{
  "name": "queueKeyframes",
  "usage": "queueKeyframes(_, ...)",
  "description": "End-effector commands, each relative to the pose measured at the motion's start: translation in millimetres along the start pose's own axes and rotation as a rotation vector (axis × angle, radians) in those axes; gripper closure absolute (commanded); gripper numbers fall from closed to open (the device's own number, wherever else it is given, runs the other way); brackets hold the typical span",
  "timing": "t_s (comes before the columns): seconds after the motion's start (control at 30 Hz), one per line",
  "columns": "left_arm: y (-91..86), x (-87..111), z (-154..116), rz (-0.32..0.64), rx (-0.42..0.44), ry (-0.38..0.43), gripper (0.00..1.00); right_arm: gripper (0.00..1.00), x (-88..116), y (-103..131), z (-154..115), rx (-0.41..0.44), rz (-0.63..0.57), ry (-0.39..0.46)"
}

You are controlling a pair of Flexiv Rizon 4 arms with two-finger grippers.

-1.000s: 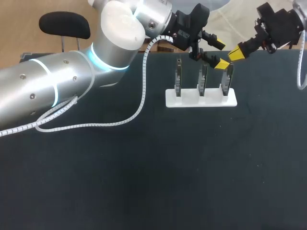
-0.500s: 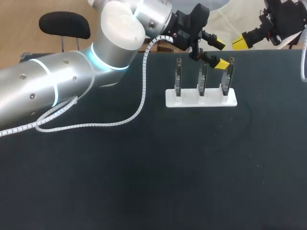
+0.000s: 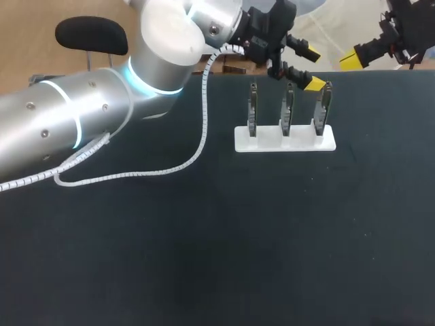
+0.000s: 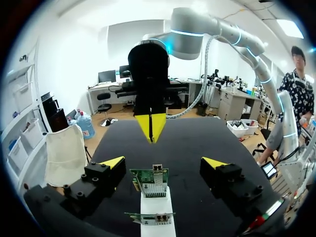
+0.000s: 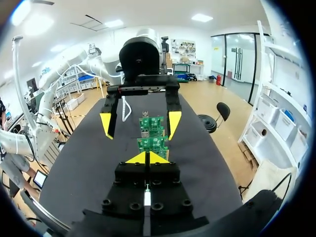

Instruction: Pick up the optical module with the left hand, and insert it into the network port with the right hand.

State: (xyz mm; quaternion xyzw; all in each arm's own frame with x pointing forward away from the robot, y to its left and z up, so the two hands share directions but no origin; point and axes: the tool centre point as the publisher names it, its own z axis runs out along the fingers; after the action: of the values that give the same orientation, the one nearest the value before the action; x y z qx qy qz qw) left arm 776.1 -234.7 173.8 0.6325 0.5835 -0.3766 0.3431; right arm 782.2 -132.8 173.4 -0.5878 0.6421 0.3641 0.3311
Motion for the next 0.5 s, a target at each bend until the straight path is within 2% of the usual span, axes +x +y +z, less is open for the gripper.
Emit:
queueKeyframes(0.03,-1.2,-7.1,-13.4,0.014,-0.026,0.003,0.00,1.00,-1.3,4.4,-3.9,0.018,-0.005,0.000)
queueKeyframes(0.5,-0.4,-15.4,-61.5,0.042,-0.163,0.012,0.00,1.00,-7.3,0.0,-13.7,0.056,-0.020,-0.009)
